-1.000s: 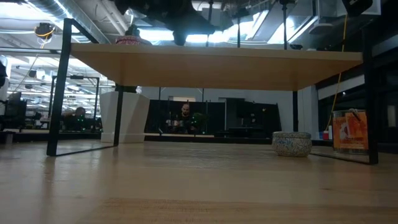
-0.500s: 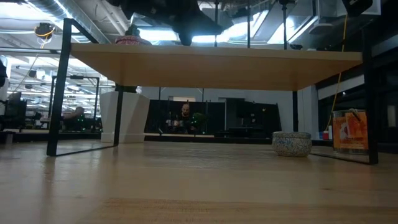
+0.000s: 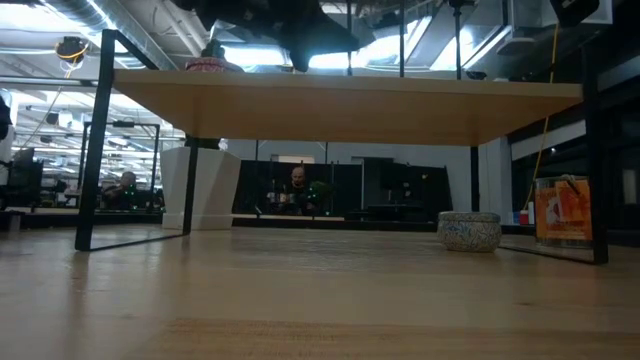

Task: Pick & Place candle stick holders
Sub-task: Adjust the black candle holders on the shelf

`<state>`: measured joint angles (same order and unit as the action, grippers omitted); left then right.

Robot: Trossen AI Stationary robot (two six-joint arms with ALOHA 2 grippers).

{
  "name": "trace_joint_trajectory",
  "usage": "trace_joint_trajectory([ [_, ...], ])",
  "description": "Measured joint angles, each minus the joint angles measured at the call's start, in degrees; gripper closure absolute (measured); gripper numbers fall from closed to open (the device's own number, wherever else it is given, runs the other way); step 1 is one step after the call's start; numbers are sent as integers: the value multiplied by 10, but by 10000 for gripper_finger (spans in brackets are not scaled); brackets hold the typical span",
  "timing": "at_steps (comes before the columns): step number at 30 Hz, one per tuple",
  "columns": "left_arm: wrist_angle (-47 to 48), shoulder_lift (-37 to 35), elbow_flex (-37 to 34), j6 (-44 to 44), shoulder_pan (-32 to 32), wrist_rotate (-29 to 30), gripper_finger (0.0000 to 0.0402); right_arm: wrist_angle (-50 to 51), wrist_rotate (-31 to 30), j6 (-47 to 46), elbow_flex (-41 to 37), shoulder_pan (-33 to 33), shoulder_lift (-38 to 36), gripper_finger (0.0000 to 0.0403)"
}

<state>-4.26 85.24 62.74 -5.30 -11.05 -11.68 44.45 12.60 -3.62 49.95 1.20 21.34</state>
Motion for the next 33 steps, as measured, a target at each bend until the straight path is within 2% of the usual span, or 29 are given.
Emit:
trace_joint_trajectory([
  [6,45,-32,2,9,-7,0,391,0,-2,0,0,0,0,350],
  [13,63,-21,1,12,-19,-1,391,0,-2,0,0,0,0,350],
  [22,39,-7,1,21,-30,-33,391,0,-2,0,0,0,0,350],
  [33,8,9,2,17,-30,-35,391,0,-1,0,0,0,0,350],
])
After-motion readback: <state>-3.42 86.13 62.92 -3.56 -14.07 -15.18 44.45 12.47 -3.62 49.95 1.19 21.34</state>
